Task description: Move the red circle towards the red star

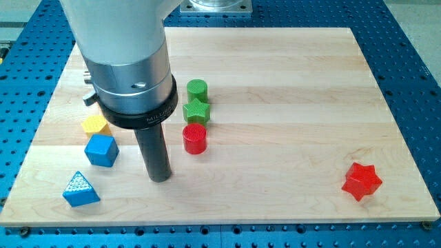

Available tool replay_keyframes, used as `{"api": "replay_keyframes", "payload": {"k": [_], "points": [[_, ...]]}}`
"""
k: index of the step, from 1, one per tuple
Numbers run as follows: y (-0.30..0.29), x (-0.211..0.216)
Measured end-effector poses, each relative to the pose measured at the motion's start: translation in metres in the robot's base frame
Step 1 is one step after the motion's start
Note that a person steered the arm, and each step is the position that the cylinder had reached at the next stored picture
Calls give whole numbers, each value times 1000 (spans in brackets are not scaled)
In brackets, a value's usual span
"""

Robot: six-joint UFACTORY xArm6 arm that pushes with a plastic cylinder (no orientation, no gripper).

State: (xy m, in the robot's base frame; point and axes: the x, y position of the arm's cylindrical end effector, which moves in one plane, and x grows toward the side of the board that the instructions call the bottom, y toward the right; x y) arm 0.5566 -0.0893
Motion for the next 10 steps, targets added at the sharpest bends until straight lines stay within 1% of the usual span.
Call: {"api": "replay_keyframes", "payload": {"k": [1,3,4,5,6,7,8,10], "points": [[0,-8],[6,-51],[8,-56],[63,-47],[129,-29],[77,-60],[116,-71],[230,-27]]}}
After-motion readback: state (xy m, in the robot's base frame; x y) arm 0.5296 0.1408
